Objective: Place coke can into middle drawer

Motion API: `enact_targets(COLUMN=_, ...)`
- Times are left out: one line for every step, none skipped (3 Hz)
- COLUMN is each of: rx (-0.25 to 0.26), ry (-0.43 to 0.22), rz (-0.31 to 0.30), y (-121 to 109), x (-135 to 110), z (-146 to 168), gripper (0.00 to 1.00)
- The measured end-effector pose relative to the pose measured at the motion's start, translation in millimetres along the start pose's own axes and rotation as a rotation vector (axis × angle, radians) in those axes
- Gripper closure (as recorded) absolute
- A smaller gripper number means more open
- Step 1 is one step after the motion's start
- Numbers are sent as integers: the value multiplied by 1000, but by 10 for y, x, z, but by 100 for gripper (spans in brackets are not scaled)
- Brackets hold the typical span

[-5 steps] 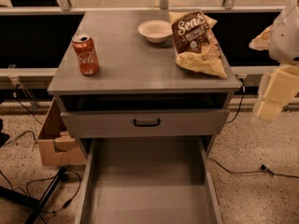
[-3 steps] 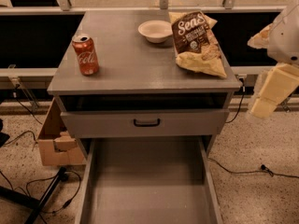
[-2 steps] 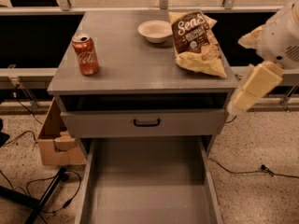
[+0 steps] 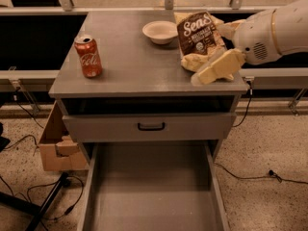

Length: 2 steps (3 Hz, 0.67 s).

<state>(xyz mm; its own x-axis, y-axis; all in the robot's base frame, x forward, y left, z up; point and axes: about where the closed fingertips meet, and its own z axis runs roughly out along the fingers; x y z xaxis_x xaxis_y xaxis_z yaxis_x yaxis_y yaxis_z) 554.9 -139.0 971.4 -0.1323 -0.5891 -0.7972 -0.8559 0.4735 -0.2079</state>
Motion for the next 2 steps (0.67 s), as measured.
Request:
enact_targets(rx=36, ry=-209, rz=14, y=-6, x=-394, z=241, gripper=0)
enact_targets(rx=35, ry=-207, rz=14, y=-4, x=-389, z=242, gripper=0)
